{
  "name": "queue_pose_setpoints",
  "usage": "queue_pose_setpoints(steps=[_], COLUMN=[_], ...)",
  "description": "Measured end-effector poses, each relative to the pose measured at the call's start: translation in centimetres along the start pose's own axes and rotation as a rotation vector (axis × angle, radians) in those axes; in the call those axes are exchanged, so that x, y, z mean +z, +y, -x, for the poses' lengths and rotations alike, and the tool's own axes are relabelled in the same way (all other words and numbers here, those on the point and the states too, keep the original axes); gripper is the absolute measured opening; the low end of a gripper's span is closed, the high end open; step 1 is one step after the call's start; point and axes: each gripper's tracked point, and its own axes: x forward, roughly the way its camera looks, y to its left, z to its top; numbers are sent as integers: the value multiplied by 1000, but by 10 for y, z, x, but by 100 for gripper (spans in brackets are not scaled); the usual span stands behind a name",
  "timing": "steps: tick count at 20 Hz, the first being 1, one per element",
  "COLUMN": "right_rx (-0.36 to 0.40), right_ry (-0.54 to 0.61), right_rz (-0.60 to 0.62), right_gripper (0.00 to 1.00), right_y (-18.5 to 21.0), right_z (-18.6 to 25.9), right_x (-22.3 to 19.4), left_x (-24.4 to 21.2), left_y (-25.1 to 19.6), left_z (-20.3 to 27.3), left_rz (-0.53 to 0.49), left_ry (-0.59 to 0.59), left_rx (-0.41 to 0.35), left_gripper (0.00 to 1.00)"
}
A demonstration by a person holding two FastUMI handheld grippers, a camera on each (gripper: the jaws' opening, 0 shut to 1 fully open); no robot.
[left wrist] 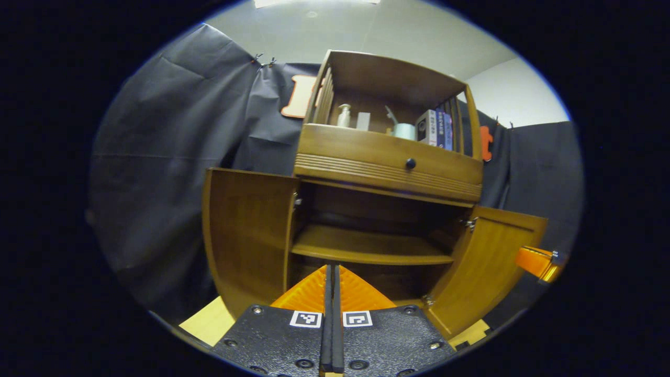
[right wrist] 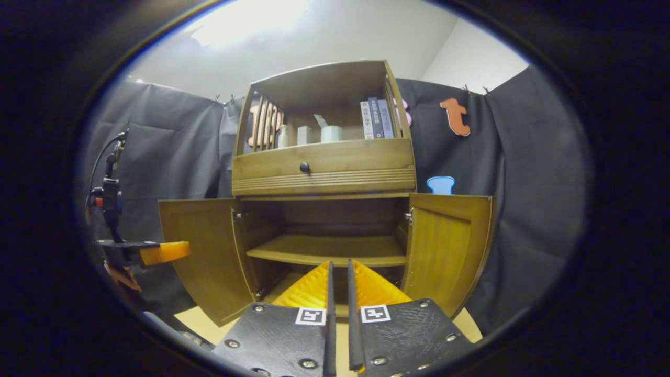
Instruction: Open the right door of the double-door shoe cabinet with the right hand, and open the left door with the left hand.
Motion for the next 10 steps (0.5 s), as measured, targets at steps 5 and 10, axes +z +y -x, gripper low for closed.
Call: queue_pose_setpoints(steps=[5, 10], right_rx=[4, -20], right_ry=[-30, -70], right_rz=[15, 15], right_gripper=[10, 12], right_y=[14, 19], right_z=[2, 6], right_x=[29, 56], left_x=[13, 22], left_y=[-27, -34], left_z=[-2, -5], left_rz=[-11, -32], left_ry=[-40, -76], left_rx=[-108, -122], left_gripper=[1, 7])
